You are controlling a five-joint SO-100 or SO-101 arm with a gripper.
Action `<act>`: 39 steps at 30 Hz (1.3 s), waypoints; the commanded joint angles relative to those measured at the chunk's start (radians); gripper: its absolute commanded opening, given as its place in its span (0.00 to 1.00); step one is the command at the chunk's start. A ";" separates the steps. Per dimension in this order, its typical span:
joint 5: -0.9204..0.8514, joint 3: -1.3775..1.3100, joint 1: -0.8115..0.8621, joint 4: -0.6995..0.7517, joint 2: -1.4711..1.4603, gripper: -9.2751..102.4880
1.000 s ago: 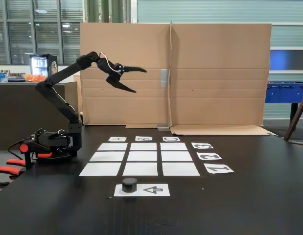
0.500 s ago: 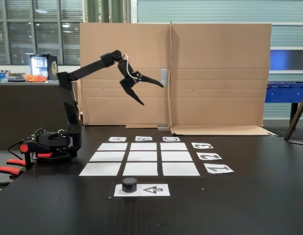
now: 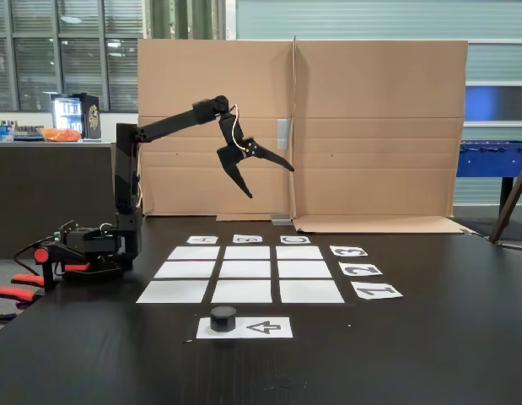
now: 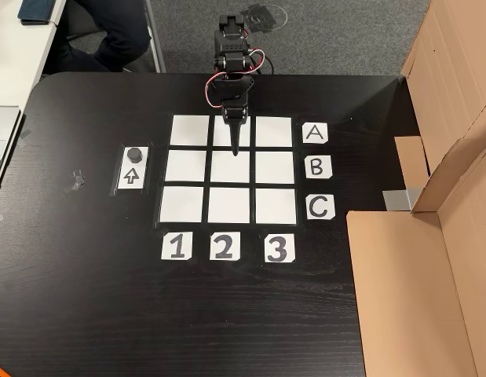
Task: Pick up a new token and place it in the grid on square A2.
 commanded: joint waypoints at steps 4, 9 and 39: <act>0.006 -0.037 0.032 0.002 -0.002 0.53; 0.006 -0.034 0.078 -0.006 -0.031 0.53; -0.149 -0.023 0.577 -0.020 -0.178 0.53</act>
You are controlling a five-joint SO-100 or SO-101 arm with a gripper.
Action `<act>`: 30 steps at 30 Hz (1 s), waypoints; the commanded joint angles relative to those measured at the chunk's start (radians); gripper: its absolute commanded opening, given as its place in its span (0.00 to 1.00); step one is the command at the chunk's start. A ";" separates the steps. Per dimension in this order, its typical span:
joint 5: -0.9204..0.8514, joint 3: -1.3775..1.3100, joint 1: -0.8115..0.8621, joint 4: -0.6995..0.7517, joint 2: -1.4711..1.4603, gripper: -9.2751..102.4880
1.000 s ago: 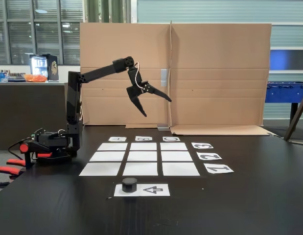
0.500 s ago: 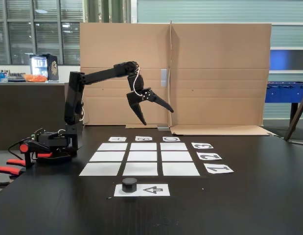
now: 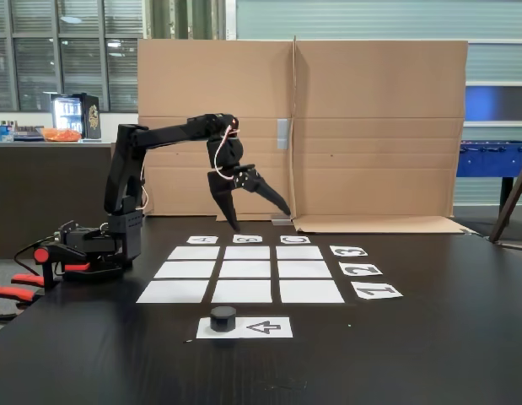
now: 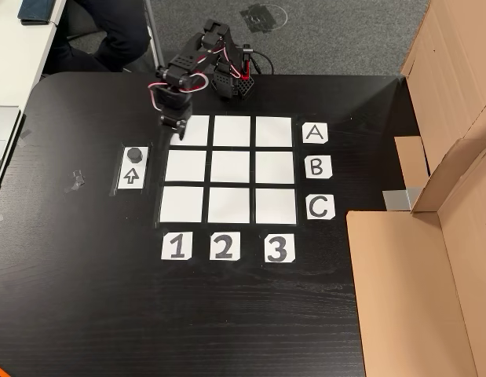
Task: Pick up a new token and place it in the grid on square A2.
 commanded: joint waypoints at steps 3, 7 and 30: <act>-0.023 -0.023 0.066 -0.009 0.000 0.53; -0.037 -0.026 0.109 -0.009 -0.015 0.53; -0.110 -0.213 0.330 -0.002 -0.227 0.53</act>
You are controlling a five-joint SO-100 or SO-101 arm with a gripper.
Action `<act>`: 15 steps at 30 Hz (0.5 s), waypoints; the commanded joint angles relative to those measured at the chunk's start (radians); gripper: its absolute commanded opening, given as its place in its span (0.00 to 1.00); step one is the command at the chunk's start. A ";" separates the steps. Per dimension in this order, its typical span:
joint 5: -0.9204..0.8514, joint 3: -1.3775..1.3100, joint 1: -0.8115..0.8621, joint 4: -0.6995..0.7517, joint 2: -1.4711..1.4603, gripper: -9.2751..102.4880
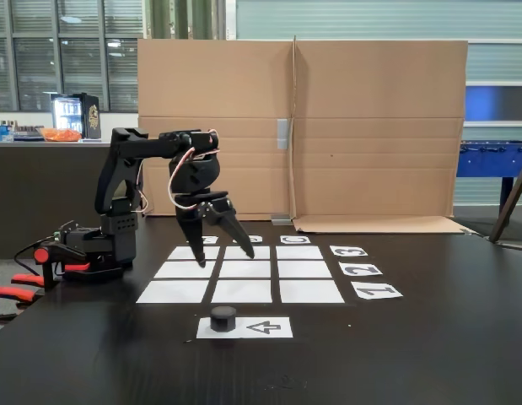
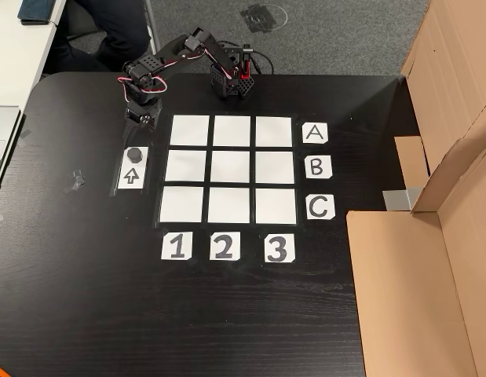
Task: Pick up a new token and place it in the grid on square A2.
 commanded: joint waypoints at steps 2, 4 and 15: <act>-0.015 -0.107 0.040 0.006 -0.040 0.53; -0.020 -0.166 0.052 0.023 -0.084 0.53; -0.035 -0.383 0.071 0.084 -0.256 0.53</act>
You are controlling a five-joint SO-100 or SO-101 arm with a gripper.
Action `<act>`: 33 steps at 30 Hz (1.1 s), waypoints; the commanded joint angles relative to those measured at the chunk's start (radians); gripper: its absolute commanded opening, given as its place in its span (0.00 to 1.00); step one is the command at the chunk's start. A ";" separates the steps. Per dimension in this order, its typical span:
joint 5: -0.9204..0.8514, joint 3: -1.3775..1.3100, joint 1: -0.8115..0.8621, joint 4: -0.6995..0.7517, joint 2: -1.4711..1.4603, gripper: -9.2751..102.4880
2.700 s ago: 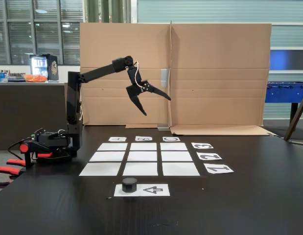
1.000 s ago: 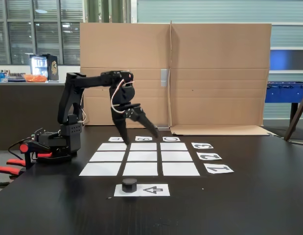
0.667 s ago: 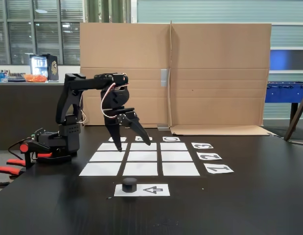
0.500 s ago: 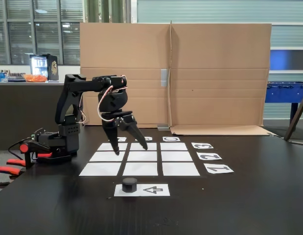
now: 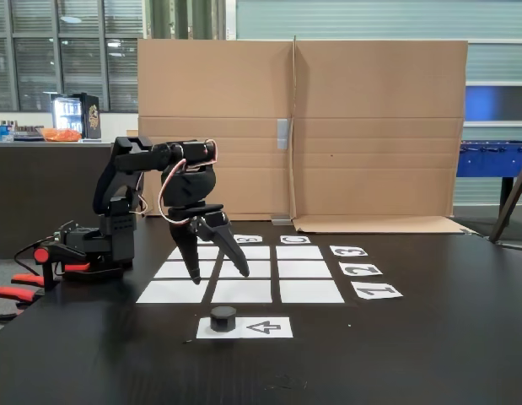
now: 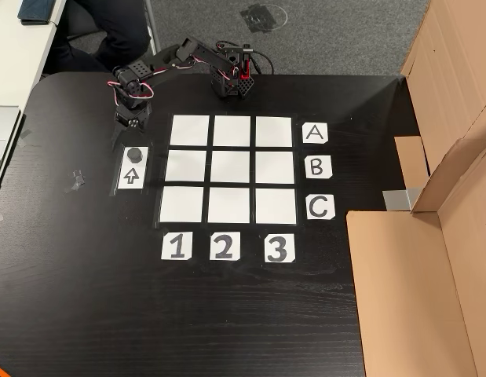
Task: Pick up a new token and place it in the grid on square A2.
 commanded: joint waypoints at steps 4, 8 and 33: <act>-0.009 -0.230 0.021 0.077 -0.124 0.53; -0.012 -0.267 0.025 0.081 -0.163 0.53; -0.075 -0.371 0.011 0.081 -0.288 0.52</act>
